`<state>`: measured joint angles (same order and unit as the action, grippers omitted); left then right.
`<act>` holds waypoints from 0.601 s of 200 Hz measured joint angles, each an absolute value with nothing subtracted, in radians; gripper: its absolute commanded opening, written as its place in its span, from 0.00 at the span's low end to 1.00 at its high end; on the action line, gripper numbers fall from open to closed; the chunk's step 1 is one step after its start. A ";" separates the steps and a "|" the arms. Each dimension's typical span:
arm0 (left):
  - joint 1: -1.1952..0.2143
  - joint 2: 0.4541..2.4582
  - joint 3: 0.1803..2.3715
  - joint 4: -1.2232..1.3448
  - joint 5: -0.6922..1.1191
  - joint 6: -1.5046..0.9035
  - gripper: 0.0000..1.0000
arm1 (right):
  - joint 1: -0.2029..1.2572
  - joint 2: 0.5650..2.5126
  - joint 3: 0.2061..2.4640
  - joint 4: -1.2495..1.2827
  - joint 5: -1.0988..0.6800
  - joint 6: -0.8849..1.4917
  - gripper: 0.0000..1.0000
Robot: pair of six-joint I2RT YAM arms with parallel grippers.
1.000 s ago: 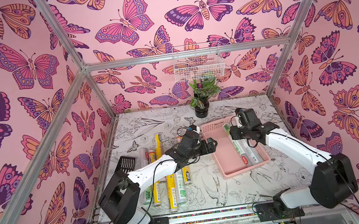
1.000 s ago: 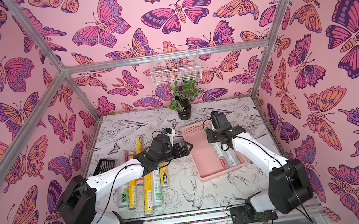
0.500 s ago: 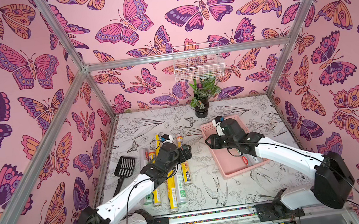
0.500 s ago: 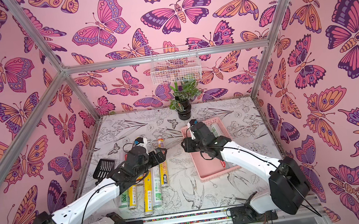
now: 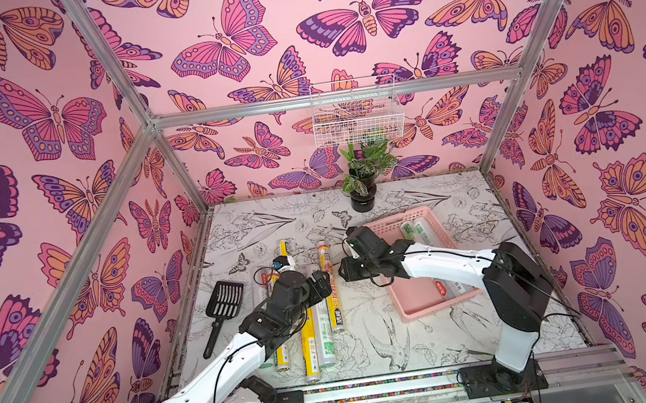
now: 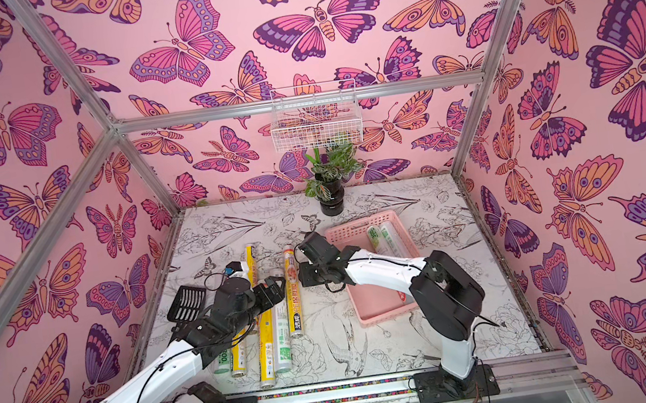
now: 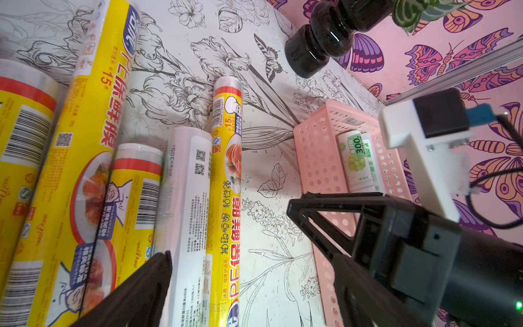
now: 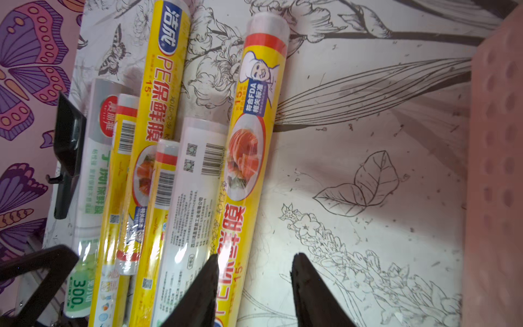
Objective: Put the plastic wrap into the basket
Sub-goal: Pick up the plastic wrap from the center of the board.
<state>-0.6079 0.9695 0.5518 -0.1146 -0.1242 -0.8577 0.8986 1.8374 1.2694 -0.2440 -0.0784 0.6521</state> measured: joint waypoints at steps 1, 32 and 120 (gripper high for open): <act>-0.608 0.970 0.552 -0.115 -0.124 -0.858 0.95 | 0.899 1.840 1.271 -0.244 -0.079 0.652 0.46; -0.608 0.990 0.552 -0.115 -0.120 -0.858 0.96 | 0.917 1.921 1.344 -0.266 -0.084 0.655 0.46; -0.608 0.997 0.552 -0.115 -0.112 -0.858 0.96 | 0.938 2.032 1.458 -0.316 -0.084 0.657 0.50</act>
